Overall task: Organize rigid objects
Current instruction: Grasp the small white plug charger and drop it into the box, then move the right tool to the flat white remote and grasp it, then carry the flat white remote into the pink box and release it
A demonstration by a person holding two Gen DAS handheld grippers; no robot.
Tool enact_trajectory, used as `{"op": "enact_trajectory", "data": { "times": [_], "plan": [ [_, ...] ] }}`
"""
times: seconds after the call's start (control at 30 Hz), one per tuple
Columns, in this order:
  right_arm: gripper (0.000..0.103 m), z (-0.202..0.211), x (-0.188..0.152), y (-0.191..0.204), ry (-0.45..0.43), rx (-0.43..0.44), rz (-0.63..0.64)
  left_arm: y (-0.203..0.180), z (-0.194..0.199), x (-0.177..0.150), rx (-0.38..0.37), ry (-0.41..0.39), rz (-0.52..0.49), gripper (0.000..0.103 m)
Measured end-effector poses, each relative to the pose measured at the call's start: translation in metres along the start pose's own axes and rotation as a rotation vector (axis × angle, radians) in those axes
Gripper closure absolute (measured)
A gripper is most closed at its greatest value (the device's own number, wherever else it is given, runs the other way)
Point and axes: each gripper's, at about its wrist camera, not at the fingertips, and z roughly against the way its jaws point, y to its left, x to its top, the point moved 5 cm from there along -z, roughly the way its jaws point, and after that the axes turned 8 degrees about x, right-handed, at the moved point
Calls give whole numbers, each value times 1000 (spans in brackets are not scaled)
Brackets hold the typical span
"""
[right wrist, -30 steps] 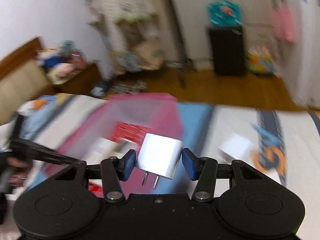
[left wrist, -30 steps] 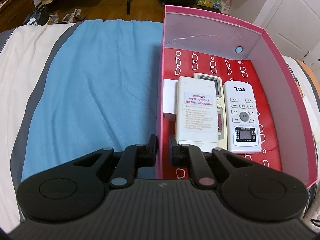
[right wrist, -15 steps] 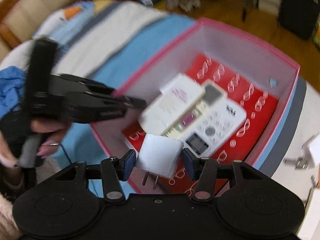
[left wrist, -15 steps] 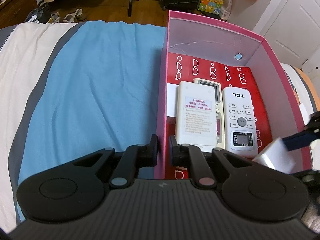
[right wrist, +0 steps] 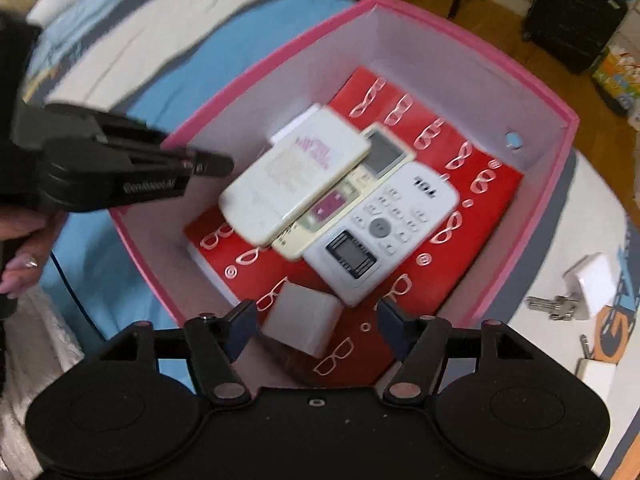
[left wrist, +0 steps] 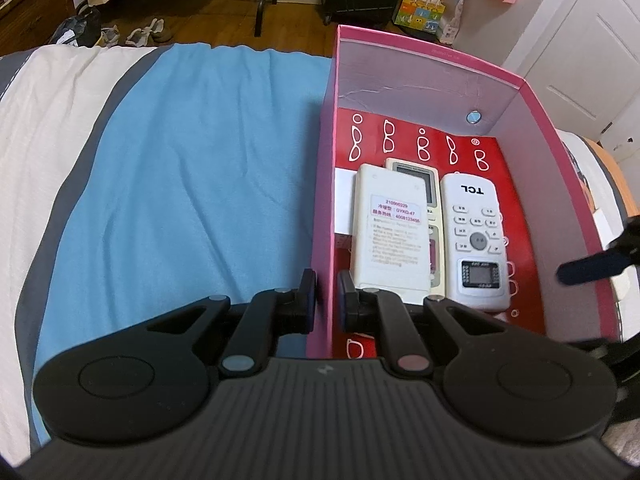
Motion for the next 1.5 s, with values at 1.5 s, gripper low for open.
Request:
{"op": "enact_trajectory", "data": {
  "times": [1.5],
  "plan": [
    [46, 40, -152, -218, -249, -299, -328, 1, -2, 4, 24, -18, 39, 97]
  ]
}}
